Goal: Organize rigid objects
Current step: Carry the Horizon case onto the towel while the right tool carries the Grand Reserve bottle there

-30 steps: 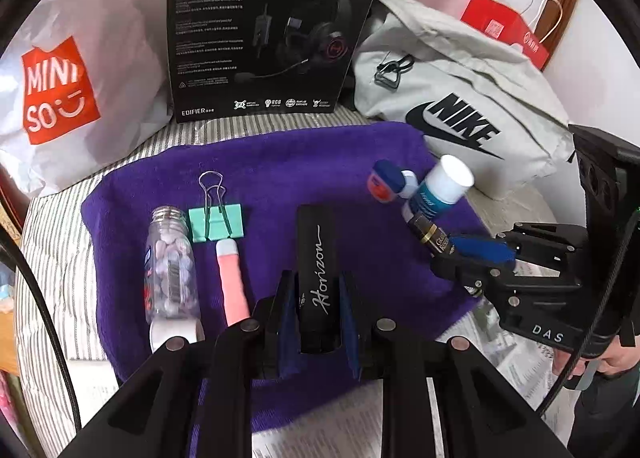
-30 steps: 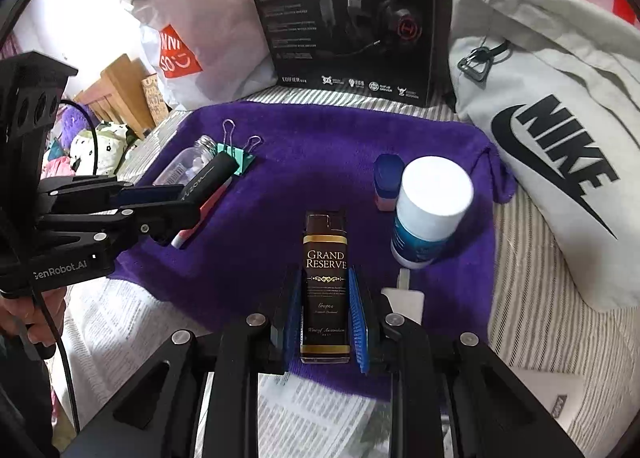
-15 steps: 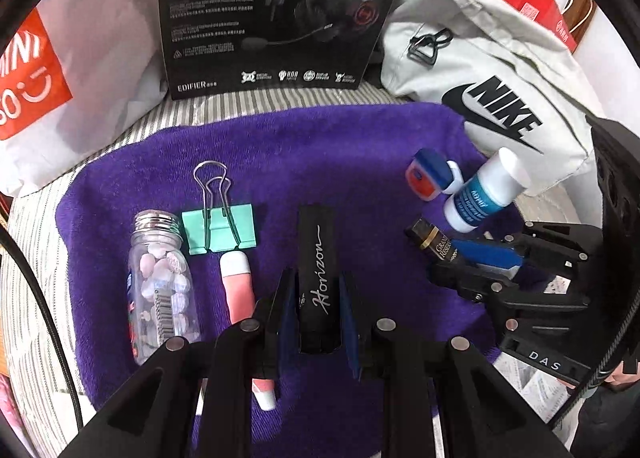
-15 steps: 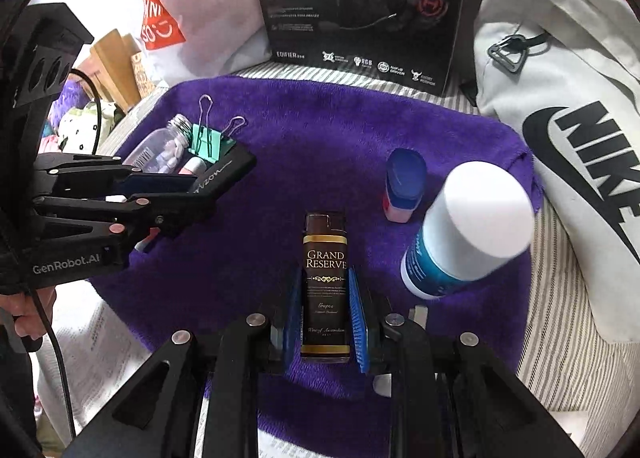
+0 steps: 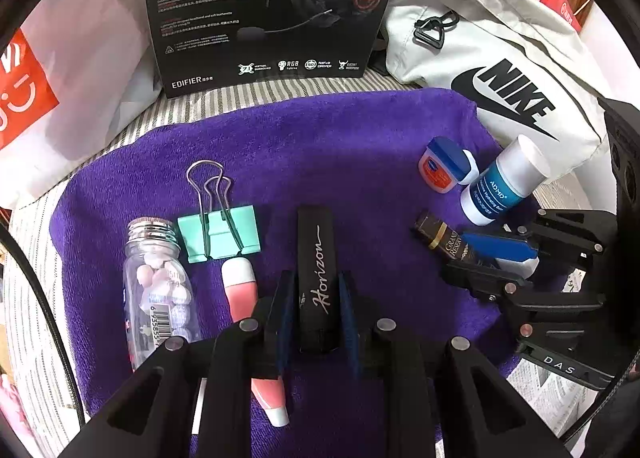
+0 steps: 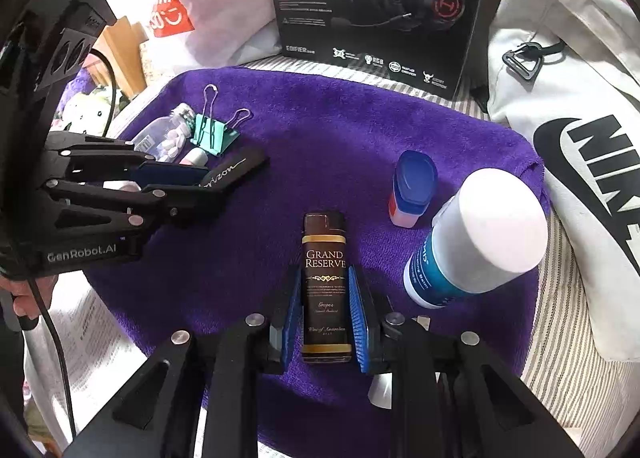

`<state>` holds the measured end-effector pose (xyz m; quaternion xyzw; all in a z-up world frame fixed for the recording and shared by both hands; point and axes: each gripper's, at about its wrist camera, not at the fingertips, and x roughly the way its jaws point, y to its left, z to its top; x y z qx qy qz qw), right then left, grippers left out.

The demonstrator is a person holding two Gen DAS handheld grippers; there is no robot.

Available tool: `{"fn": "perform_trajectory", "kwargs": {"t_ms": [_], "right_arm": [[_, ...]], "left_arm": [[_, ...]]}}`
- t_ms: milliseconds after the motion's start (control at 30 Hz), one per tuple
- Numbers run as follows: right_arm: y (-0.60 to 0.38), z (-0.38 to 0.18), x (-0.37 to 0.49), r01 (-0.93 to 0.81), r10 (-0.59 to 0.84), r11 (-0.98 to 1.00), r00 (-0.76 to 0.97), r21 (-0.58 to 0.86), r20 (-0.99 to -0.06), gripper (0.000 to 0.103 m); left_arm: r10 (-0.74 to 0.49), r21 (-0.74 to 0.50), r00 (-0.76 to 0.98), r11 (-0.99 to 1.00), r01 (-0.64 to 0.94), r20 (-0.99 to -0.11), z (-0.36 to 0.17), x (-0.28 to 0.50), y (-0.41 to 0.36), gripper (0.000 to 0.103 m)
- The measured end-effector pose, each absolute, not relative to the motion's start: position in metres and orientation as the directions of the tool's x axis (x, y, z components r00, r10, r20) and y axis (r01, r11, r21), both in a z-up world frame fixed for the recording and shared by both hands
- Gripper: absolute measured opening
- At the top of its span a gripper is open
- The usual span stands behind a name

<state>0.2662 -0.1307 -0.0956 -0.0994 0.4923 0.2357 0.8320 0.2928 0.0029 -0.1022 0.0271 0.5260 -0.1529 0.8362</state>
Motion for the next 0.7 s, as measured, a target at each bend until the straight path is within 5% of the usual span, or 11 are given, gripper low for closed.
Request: {"fn": "perform_trajectory", "kwargs": {"t_ms": [233,700], "right_arm": [[-0.132,-0.094,0.266,-0.507,0.300,0.859,0.390,0.069,-0.870,0.024],[-0.143,-0.091,0.254,-0.495,0.313,0.861,0.346,0.111,-0.884,0.026]], "left_arm": [[-0.244,-0.136,0.398,0.950,0.281,-0.884,-0.102,0.289,0.005,0.025],[-0.220,-0.096,0.381,0.944,0.317,-0.898,-0.100,0.274,-0.007,0.054]]}}
